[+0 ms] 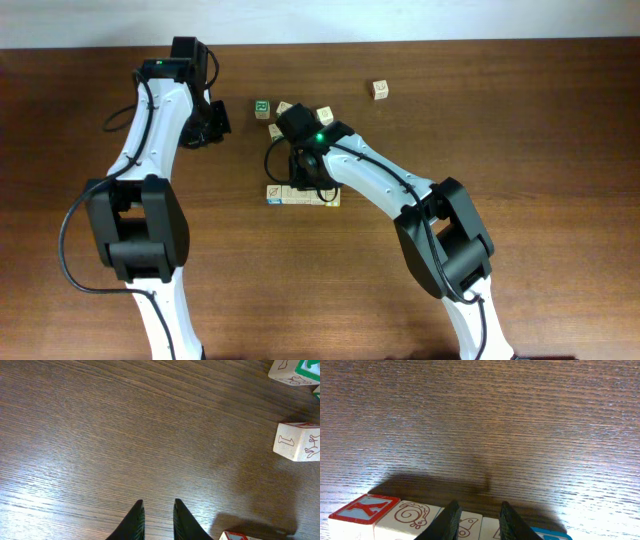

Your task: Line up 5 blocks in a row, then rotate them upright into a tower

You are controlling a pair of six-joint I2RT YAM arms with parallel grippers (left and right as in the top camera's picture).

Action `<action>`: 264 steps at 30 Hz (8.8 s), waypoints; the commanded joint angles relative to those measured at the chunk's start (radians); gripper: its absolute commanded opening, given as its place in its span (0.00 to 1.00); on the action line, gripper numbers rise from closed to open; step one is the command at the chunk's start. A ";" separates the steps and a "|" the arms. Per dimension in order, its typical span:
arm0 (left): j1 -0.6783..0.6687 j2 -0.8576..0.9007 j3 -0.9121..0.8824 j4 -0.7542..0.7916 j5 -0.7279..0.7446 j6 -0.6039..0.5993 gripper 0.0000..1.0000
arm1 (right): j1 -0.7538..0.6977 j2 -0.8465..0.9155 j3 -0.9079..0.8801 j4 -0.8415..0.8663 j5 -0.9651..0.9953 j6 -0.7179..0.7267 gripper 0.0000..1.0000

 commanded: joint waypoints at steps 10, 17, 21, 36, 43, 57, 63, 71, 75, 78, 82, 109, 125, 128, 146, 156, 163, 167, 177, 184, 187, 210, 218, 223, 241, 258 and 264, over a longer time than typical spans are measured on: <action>0.002 0.003 0.008 -0.002 -0.011 0.012 0.18 | 0.006 0.010 -0.009 -0.007 -0.013 -0.006 0.28; 0.002 0.003 0.043 -0.030 -0.010 0.024 0.17 | -0.044 -0.014 0.135 -0.051 -0.018 -0.063 0.43; 0.003 0.003 0.227 -0.187 -0.012 0.069 0.17 | -0.042 -0.027 0.313 -0.130 -0.076 -0.167 0.48; 0.299 0.005 0.405 -0.319 -0.098 -0.011 0.55 | 0.185 0.119 0.304 -0.043 -0.066 -0.191 0.46; 0.298 0.005 0.405 -0.324 -0.098 -0.011 0.70 | 0.188 0.143 0.304 -0.060 -0.009 -0.194 0.46; 0.298 0.005 0.405 -0.336 -0.097 -0.012 0.71 | 0.188 0.166 0.304 -0.048 -0.012 -0.246 0.46; 0.295 0.005 0.405 -0.344 -0.074 -0.011 0.70 | 0.153 0.100 0.536 -0.201 -0.017 -0.246 0.47; 0.175 -0.029 0.405 -0.386 -0.075 0.028 0.65 | -0.027 0.086 1.156 -0.708 -0.101 -0.246 0.47; 0.043 -0.091 0.405 -0.399 -0.074 0.027 0.65 | -0.158 0.061 1.363 -0.865 -0.233 -0.271 0.46; -0.026 -0.092 0.405 -0.424 -0.074 0.027 0.66 | -0.212 0.006 1.363 -0.865 -0.356 -0.307 0.47; -0.111 -0.092 0.405 -0.425 -0.074 0.027 0.66 | -0.270 -0.083 1.360 -0.865 -0.422 -0.356 0.47; -0.139 -0.088 0.394 -0.387 0.077 0.076 0.93 | -0.433 -0.499 -0.043 -0.429 -0.357 -0.437 0.39; -0.139 -0.088 -0.200 -0.074 0.129 0.114 0.02 | -0.401 -0.499 -0.534 0.093 -0.484 -0.240 0.11; -0.139 -0.088 -0.301 0.003 0.130 0.114 0.00 | -0.399 -0.497 -0.575 0.124 -0.485 -0.237 0.09; -0.138 -0.088 -0.435 0.184 0.286 0.210 0.00 | -0.399 -0.354 -0.602 0.285 -0.579 -0.234 0.04; -0.138 -0.088 -0.436 0.190 0.339 0.210 0.00 | -0.399 -0.335 -0.602 0.300 -0.590 -0.214 0.04; -0.105 -0.089 -0.435 0.185 0.344 0.226 0.00 | -0.399 -0.319 -0.602 0.312 -0.598 -0.161 0.04; -0.060 -0.089 -0.435 0.176 0.474 0.304 0.00 | -0.399 -0.293 -0.602 0.325 -0.623 -0.137 0.04; -0.055 -0.089 -0.435 0.152 0.527 0.353 0.00 | -0.399 -0.262 -0.602 0.379 -0.662 -0.075 0.04; -0.058 -0.089 -0.435 0.158 0.489 0.353 0.00 | -0.375 -0.258 -0.602 0.425 -0.652 -0.031 0.04; -0.060 -0.089 -0.436 0.167 0.485 0.353 0.00 | -0.374 -0.257 -0.602 0.426 -0.640 -0.008 0.04; -0.082 -0.089 -0.436 0.159 0.464 0.352 0.00 | -0.406 -0.256 -0.481 0.144 -0.616 -0.483 0.04; -0.082 -0.089 -0.436 0.159 0.464 0.352 0.00 | -0.369 -0.222 -0.481 0.201 -0.636 -0.497 0.04; -0.082 -0.089 -0.436 0.159 0.465 0.352 0.00 | -0.369 -0.219 -0.481 0.196 -0.642 -0.370 0.04; -0.082 -0.089 -0.436 0.153 0.467 0.352 0.00 | -0.386 -0.175 -0.479 0.292 -0.747 -0.319 0.04; -0.096 -0.089 -0.436 0.171 0.468 0.352 0.00 | -0.335 -0.176 -0.479 0.318 -0.733 -0.229 0.04; -0.113 -0.089 -0.436 0.186 0.467 0.352 0.00 | -0.322 -0.176 -0.479 0.349 -0.749 -0.230 0.04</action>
